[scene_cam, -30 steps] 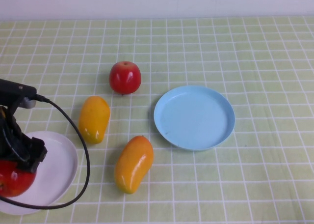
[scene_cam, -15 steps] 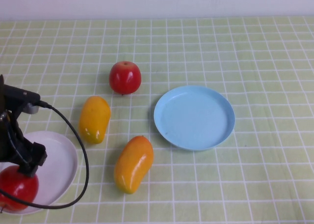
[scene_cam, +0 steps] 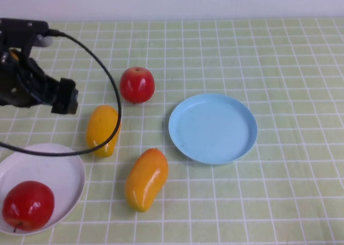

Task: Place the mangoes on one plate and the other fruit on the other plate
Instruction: Put one type of fruit in the left plate

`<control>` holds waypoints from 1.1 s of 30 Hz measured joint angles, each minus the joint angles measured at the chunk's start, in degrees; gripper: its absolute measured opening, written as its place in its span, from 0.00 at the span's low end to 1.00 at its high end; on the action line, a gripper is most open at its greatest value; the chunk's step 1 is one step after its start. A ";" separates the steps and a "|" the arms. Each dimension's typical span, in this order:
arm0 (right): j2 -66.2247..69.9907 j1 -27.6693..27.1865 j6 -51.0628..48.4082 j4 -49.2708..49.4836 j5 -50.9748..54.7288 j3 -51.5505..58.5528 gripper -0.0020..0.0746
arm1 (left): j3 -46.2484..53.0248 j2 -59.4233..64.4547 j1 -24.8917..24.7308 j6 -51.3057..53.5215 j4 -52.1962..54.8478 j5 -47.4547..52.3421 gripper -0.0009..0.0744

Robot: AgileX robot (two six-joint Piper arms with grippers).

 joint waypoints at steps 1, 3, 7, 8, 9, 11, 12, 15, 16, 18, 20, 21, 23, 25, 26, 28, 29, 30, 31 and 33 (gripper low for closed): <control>0.00 0.00 0.00 0.00 0.00 0.00 0.01 | -1.72 1.14 -0.59 0.25 -0.17 -1.16 0.90; 0.00 0.00 0.00 0.00 0.00 0.00 0.01 | -5.44 4.75 -2.13 0.63 -0.54 -2.81 0.90; 0.00 0.00 0.00 0.00 0.00 0.00 0.01 | -12.67 12.50 -4.81 4.18 -1.67 -5.13 0.90; 0.00 0.00 0.00 0.00 0.00 0.00 0.00 | -14.74 14.65 -5.44 5.65 -2.29 -5.75 0.90; 0.00 0.00 0.00 0.00 0.00 0.00 0.01 | -16.79 17.11 -6.08 7.01 -2.94 -6.30 0.90; 0.00 0.00 0.00 0.00 0.00 0.00 0.01 | -20.82 20.45 -6.69 8.90 -4.56 -6.87 0.90; 0.00 0.00 0.00 0.00 0.00 0.00 0.01 | -22.74 22.10 -6.98 9.80 -5.74 -6.98 0.90; 0.00 0.00 0.00 0.00 0.00 0.00 0.01 | -27.39 26.14 -7.32 12.36 -8.87 -7.21 0.90; 0.00 0.00 0.00 0.00 0.00 0.00 0.01 | -28.52 26.82 -7.30 13.05 -9.27 -7.33 0.90; 0.00 0.00 0.00 0.00 0.00 0.00 0.01 | -30.94 29.00 -7.30 14.16 -9.68 -7.45 0.90; 0.00 0.00 0.00 0.00 0.00 0.00 0.00 | -32.75 30.60 -7.30 14.67 -9.82 -7.57 0.90; 0.00 0.00 0.00 0.00 0.00 0.00 0.01 | -33.62 31.44 -7.30 14.80 -9.91 -7.57 0.90; 0.00 0.00 0.00 0.00 0.00 0.00 0.00 | -35.01 32.86 -7.30 14.86 -10.21 -7.65 0.90; 0.00 0.00 0.00 0.00 0.00 0.00 0.00 | -35.72 34.18 -7.30 14.91 -10.31 -7.96 0.90; 0.00 0.00 0.00 0.00 0.00 0.00 0.01 | -35.98 34.80 -7.30 15.01 -10.31 -7.96 0.90; 0.00 0.00 0.00 0.00 0.00 0.00 0.01 | -36.22 35.60 -7.30 14.99 -10.20 -8.07 0.90; 0.00 0.00 0.00 0.00 0.00 0.00 0.01 | -36.28 35.90 -7.30 14.99 -10.20 -8.07 0.90; 0.00 0.00 0.00 0.00 0.00 0.00 0.01 | -36.28 36.23 -7.30 14.99 -10.20 -8.07 0.90; 0.00 0.00 0.00 0.00 0.00 0.00 0.01 | -36.28 36.48 -7.30 14.99 -10.20 -8.07 0.90; 0.00 0.00 0.00 0.00 0.00 0.00 0.01 | -36.35 36.98 -7.30 14.99 -10.20 -8.07 0.90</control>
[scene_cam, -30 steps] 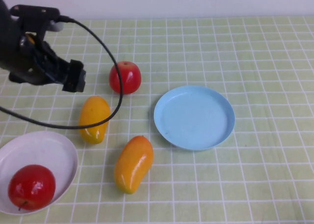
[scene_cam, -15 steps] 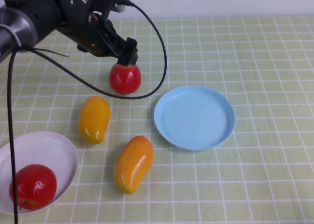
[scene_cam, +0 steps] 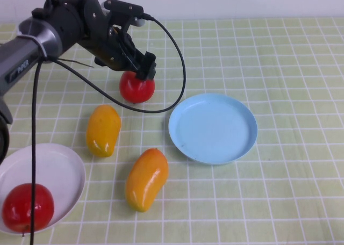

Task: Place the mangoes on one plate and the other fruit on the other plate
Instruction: Put one type of fruit in the left plate

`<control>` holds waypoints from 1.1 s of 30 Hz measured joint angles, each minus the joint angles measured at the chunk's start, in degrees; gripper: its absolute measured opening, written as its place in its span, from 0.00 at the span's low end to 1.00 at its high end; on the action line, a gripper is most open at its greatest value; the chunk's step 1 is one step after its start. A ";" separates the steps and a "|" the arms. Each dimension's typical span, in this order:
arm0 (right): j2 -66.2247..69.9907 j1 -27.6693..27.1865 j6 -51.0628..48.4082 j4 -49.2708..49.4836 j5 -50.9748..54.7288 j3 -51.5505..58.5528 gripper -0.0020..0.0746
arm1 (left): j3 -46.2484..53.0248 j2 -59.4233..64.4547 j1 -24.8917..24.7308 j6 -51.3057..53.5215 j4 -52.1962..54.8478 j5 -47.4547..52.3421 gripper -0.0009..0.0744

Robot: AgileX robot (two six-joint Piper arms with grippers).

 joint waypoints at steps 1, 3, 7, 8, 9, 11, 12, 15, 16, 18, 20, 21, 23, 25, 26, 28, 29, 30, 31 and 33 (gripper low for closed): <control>0.00 0.00 0.00 0.00 0.00 0.00 0.01 | -0.08 0.22 0.00 0.04 0.11 0.00 0.90; 0.00 0.00 0.00 0.00 0.00 0.00 0.01 | -0.08 0.56 0.00 0.04 0.73 -0.17 0.90; 0.00 0.00 0.00 0.00 0.00 0.00 0.01 | -0.08 1.66 0.00 0.04 1.98 -0.83 0.90; 0.00 0.00 0.00 0.00 0.00 0.00 0.01 | -0.08 1.97 0.00 0.04 2.05 -0.96 0.90; 0.00 0.00 0.00 0.00 0.00 0.00 0.01 | -0.08 2.09 0.00 0.04 2.18 -0.97 0.90; 0.00 0.00 0.00 0.00 0.00 0.00 0.01 | -0.08 2.49 0.00 0.04 2.17 -1.18 0.90; 0.00 0.00 0.00 0.00 0.00 0.00 0.01 | -0.08 2.74 0.00 0.04 2.17 -1.43 0.90; 0.00 0.00 0.00 0.00 0.00 0.00 0.01 | -0.08 2.99 0.00 0.04 2.17 -2.14 0.90; 0.00 0.00 0.00 0.00 0.00 0.00 0.01 | -0.08 3.09 0.00 0.04 2.17 -2.30 0.90; 0.00 0.00 0.00 0.00 0.00 0.00 0.01 | -0.08 3.09 0.00 0.04 2.17 -2.43 0.90; 0.00 0.00 0.00 0.00 0.00 0.00 0.01 | -0.08 3.09 0.00 0.04 2.17 -2.53 0.90; 0.00 0.00 0.00 0.00 0.00 0.00 0.01 | -0.08 3.09 0.00 0.04 2.17 -2.53 0.89; 0.00 0.00 0.00 0.00 0.00 0.00 0.00 | -0.08 3.09 0.00 0.04 2.17 -2.53 0.87; 0.00 0.00 0.00 0.00 0.00 0.00 0.01 | -0.08 3.09 0.00 0.04 2.17 -2.53 0.81; 0.00 0.00 0.00 0.00 0.00 0.00 0.01 | -0.08 3.09 0.00 0.04 2.17 -2.53 0.79; 0.00 0.00 0.00 0.00 0.00 0.00 0.01 | -0.08 3.09 0.00 0.04 2.17 -2.53 0.78; 0.00 0.00 0.00 0.00 0.00 0.00 0.01 | -0.08 3.09 0.00 0.04 2.17 -2.53 0.78; 0.00 0.00 0.00 0.00 0.00 0.00 0.01 | -0.08 3.09 0.00 0.04 2.17 -2.53 0.78; 0.00 0.00 0.00 0.00 0.00 0.00 0.00 | -0.08 3.09 0.00 0.04 2.17 -2.53 0.78; 0.00 0.00 0.00 0.00 0.00 0.00 0.01 | -0.08 2.79 0.00 0.04 2.17 -2.11 0.78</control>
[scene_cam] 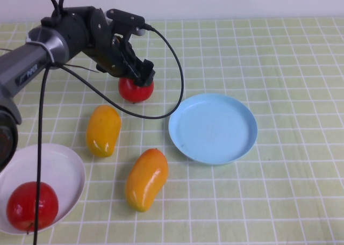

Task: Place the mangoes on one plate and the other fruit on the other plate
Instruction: Put one type of fruit in the left plate

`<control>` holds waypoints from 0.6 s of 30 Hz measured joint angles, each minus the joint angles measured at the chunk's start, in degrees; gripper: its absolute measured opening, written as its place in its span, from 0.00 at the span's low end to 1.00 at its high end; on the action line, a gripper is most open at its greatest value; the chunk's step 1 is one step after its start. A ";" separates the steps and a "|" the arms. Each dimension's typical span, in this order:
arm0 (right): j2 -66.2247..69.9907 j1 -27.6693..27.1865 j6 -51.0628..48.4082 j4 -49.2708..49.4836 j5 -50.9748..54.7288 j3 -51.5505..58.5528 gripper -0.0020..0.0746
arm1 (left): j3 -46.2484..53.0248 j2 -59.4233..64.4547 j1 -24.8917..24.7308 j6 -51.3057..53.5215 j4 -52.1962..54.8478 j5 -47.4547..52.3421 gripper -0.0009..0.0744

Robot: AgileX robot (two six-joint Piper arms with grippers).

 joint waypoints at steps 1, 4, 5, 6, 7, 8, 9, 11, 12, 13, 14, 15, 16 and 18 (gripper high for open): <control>0.00 0.00 0.00 0.00 0.00 0.00 0.01 | 0.00 -0.65 0.00 0.00 0.00 0.45 0.78; 0.00 0.00 0.00 0.00 0.00 0.00 0.00 | 0.00 -3.62 0.00 0.00 0.00 2.43 0.78; 0.00 0.00 0.00 0.00 0.00 0.00 0.01 | 0.00 -5.37 0.00 0.00 0.00 3.60 0.78; 0.00 0.00 0.00 0.00 0.00 0.00 0.00 | 0.00 -7.29 0.00 0.00 0.08 5.07 0.78; 0.00 0.00 0.00 0.00 0.00 0.00 0.00 | 0.00 -9.31 0.00 0.00 0.28 6.77 0.78; 0.00 0.00 0.00 0.00 0.00 0.00 0.01 | 0.00 -11.35 0.00 0.00 0.74 8.63 0.78; 0.00 0.00 0.00 0.00 0.00 0.00 0.00 | 0.00 -13.26 0.00 0.00 1.40 10.18 0.78; 0.00 0.00 0.00 0.00 0.00 0.00 0.01 | 0.00 -16.38 0.12 0.00 2.19 13.80 0.78; 0.00 0.00 0.00 0.00 0.00 0.00 0.01 | 0.00 -17.84 0.24 0.00 2.86 16.23 0.78; 0.00 0.00 0.00 0.00 0.00 0.00 0.00 | 0.36 -19.21 0.36 0.00 3.29 17.70 0.78; 0.00 0.00 0.00 0.00 0.00 0.00 0.01 | 1.07 -20.01 0.51 -0.29 3.80 19.65 0.78; 0.00 0.00 0.00 0.00 0.00 0.00 0.01 | 2.14 -21.56 0.65 -0.92 5.19 21.52 0.78; 0.00 0.00 0.00 0.00 0.00 0.00 0.01 | 3.59 -22.80 0.90 -1.83 6.33 23.24 0.78; 0.00 0.00 0.00 0.00 0.00 0.00 0.01 | 7.17 -25.11 1.13 -3.59 9.78 25.73 0.78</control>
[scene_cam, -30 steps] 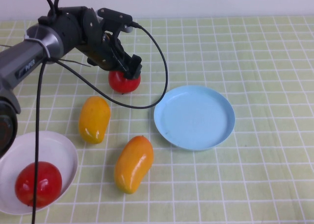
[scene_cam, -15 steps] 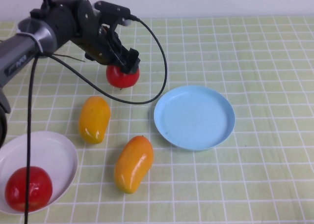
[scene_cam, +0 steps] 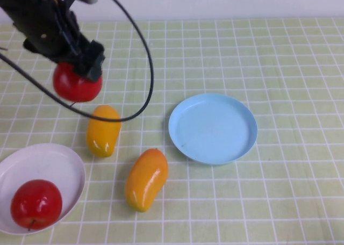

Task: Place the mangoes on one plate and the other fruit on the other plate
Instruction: Put one type of fruit in the left plate

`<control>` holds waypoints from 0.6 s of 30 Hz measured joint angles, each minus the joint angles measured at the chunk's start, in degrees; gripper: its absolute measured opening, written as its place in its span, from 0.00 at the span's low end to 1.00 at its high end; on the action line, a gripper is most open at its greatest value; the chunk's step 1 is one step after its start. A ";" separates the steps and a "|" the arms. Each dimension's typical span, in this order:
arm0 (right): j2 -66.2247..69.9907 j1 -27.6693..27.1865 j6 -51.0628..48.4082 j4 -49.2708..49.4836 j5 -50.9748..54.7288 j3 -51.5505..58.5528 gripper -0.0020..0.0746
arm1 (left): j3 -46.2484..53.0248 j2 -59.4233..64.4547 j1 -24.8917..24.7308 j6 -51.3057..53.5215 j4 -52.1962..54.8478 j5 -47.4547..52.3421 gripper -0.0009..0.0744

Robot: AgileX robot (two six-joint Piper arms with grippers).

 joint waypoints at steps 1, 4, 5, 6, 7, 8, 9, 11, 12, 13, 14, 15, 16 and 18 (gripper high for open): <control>0.00 0.00 0.00 0.00 0.00 0.00 0.01 | 2.48 -1.44 0.00 -0.76 1.72 0.75 0.78; 0.00 0.00 0.00 0.00 0.00 0.00 0.01 | 10.27 -5.96 0.00 -3.35 5.08 1.05 0.78; 0.00 0.00 0.00 0.00 0.00 0.00 0.00 | 13.04 -7.65 0.00 -4.13 5.78 1.05 0.78; 0.00 0.00 0.00 0.00 0.00 0.00 0.01 | 15.17 -9.28 0.00 -5.15 6.35 1.05 0.78; 0.00 0.00 0.00 0.00 0.00 0.00 0.00 | 17.75 -10.51 0.00 -6.31 6.92 1.05 0.78; 0.00 0.00 0.00 0.00 0.00 0.00 0.01 | 20.24 -11.93 0.12 -7.50 7.37 1.05 0.78; 0.00 0.00 0.00 0.00 0.00 0.00 0.01 | 22.63 -13.13 0.38 -8.60 7.61 1.05 0.78; 0.00 0.00 0.00 0.00 0.00 0.00 0.01 | 26.60 -14.75 1.30 -9.75 8.26 1.05 0.78; 0.00 0.00 0.00 0.00 0.00 0.00 0.01 | 28.52 -15.06 1.78 -10.11 8.83 1.05 0.78; 0.00 0.00 0.00 0.00 0.00 0.00 0.01 | 30.24 -15.34 2.56 -10.30 9.45 0.81 0.78; 0.00 0.00 0.00 0.00 0.00 0.00 0.01 | 31.48 -15.47 3.12 -10.45 9.97 0.57 0.78; 0.00 0.00 0.00 0.00 0.00 0.00 0.01 | 32.77 -15.47 3.64 -10.76 10.91 -0.24 0.78; 0.00 0.00 0.00 0.00 0.00 0.00 0.01 | 33.79 -15.60 4.28 -11.06 11.91 -1.48 0.78; 0.00 0.00 0.00 0.00 0.00 0.00 0.01 | 35.45 -15.71 5.31 -12.02 13.37 -3.81 0.78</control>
